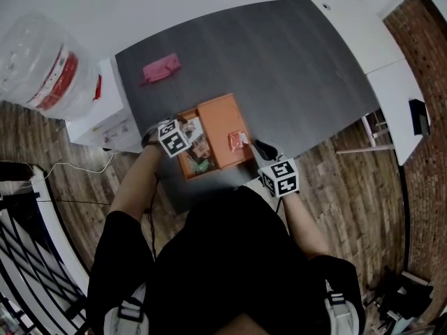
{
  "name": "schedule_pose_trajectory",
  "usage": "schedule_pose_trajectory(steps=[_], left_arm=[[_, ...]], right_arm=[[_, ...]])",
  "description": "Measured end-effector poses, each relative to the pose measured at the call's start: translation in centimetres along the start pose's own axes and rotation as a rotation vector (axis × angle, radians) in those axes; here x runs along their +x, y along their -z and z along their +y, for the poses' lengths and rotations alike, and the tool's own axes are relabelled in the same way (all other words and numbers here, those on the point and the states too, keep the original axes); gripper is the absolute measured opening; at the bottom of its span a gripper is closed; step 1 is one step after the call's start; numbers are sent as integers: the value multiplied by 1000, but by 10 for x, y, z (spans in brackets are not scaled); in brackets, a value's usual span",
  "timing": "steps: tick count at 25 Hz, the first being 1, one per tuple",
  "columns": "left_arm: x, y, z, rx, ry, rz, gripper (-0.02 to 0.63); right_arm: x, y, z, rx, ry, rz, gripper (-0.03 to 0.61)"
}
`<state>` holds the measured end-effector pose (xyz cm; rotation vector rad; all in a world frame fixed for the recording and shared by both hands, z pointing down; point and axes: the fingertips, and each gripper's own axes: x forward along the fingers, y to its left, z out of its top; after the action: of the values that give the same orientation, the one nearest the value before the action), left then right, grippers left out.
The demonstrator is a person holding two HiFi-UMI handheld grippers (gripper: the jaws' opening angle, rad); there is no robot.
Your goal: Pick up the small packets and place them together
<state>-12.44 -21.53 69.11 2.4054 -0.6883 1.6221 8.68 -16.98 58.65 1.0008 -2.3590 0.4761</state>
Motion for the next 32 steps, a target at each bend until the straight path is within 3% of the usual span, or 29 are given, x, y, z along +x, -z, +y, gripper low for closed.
schedule_pose_trajectory(steps=[4, 13, 21, 28, 32], left_arm=[[-13, -7, 4, 6, -50, -43, 121], [-29, -9, 9, -27, -71, -77, 66], [-61, -5, 26, -173, -76, -151, 57], [-110, -9, 52, -334, -108, -316, 57], [-120, -33, 51, -360, -72, -413, 57]], right_arm=[[1, -2, 1, -1, -7, -6, 61], [8, -5, 6, -14, -28, -11, 60], [10, -9, 9, -15, -34, -21, 60], [12, -16, 12, -20, -38, -34, 60], [14, -12, 14, -22, -46, -27, 60]])
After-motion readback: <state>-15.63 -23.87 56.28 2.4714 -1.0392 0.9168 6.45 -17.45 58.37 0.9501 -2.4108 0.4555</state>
